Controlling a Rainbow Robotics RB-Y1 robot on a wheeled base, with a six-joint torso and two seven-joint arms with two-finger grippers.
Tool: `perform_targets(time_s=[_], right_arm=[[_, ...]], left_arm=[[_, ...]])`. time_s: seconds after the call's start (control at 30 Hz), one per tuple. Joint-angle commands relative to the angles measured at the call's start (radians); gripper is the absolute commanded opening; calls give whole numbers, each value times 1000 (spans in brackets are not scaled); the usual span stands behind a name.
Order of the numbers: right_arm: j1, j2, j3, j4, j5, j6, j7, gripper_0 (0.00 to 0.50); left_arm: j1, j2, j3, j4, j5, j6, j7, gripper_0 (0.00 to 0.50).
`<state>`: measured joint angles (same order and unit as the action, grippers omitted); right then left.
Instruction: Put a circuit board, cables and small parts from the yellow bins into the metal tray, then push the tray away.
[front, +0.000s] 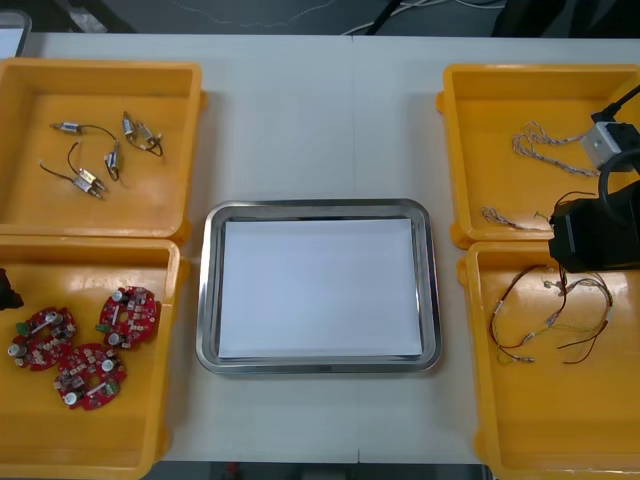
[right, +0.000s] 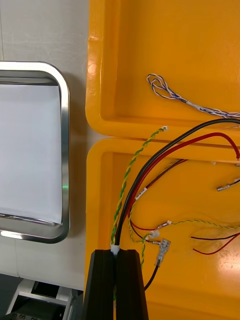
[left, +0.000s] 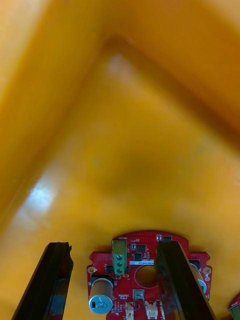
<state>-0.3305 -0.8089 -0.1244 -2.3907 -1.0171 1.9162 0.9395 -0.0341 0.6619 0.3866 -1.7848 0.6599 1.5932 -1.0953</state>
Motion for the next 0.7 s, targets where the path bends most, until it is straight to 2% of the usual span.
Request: perform_targets(time_s=[0.03,0.7], right_arm=[[-27,-36,11,-4,6,4,-24,0],[-27,-36,11,-4,6,4,-24,0]], left_arm=[[-10,-21,-28,-7,-22,-10,63,500],[37,-21,-45,-7,-23,-10,25,500]])
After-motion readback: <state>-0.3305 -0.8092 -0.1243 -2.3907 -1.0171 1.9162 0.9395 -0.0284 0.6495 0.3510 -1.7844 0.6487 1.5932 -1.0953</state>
